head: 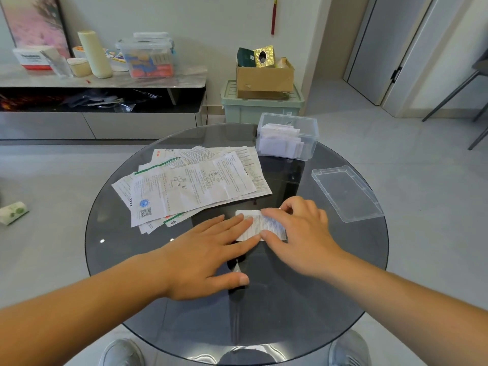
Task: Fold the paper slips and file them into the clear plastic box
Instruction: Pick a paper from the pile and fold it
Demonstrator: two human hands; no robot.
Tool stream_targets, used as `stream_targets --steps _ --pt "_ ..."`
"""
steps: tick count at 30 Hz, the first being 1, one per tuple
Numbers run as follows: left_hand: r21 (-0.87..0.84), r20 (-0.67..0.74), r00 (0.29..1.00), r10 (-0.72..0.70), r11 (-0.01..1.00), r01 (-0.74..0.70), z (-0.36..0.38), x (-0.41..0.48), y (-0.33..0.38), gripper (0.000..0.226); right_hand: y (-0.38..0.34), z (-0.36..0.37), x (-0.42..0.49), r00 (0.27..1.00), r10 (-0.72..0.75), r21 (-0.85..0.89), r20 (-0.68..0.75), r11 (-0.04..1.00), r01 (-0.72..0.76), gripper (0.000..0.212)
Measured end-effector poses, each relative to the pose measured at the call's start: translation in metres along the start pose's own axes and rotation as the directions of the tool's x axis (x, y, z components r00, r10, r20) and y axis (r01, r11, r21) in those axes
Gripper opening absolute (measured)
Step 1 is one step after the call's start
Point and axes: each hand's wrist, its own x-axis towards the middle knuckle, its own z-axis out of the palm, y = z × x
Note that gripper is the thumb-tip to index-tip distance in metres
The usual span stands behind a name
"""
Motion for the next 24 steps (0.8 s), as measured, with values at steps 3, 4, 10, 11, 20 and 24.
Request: stream_targets --steps 3,4,10,11,20,24 --pt "-0.007 -0.006 1.000 0.002 1.000 -0.002 0.000 0.001 -0.002 0.068 0.003 -0.001 0.000 0.999 0.019 -0.012 0.034 1.000 -0.018 0.053" --pt "-0.016 -0.011 1.000 0.000 1.000 -0.001 0.000 0.001 -0.003 0.067 0.004 -0.002 0.000 0.998 0.023 -0.010 0.051 1.000 -0.023 0.053" --pt "-0.119 -0.074 0.997 0.008 0.993 -0.017 -0.001 -0.003 -0.012 0.063 0.020 -0.015 0.003 0.990 0.066 0.037 0.122 0.997 -0.071 0.042" --pt "-0.136 -0.098 0.995 0.009 0.990 -0.022 -0.001 -0.004 -0.015 0.061 0.023 -0.017 0.003 0.989 0.071 0.035 0.133 0.996 -0.076 0.041" --pt "-0.148 -0.264 0.964 -0.029 0.989 -0.011 -0.003 -0.007 -0.018 0.040 0.025 -0.019 0.003 0.986 0.046 -0.011 0.160 0.999 -0.045 0.042" --pt "-0.172 -0.307 0.950 -0.064 0.985 0.011 -0.008 0.001 -0.013 0.032 0.022 -0.022 0.006 0.987 0.033 -0.018 0.159 0.999 -0.030 0.042"
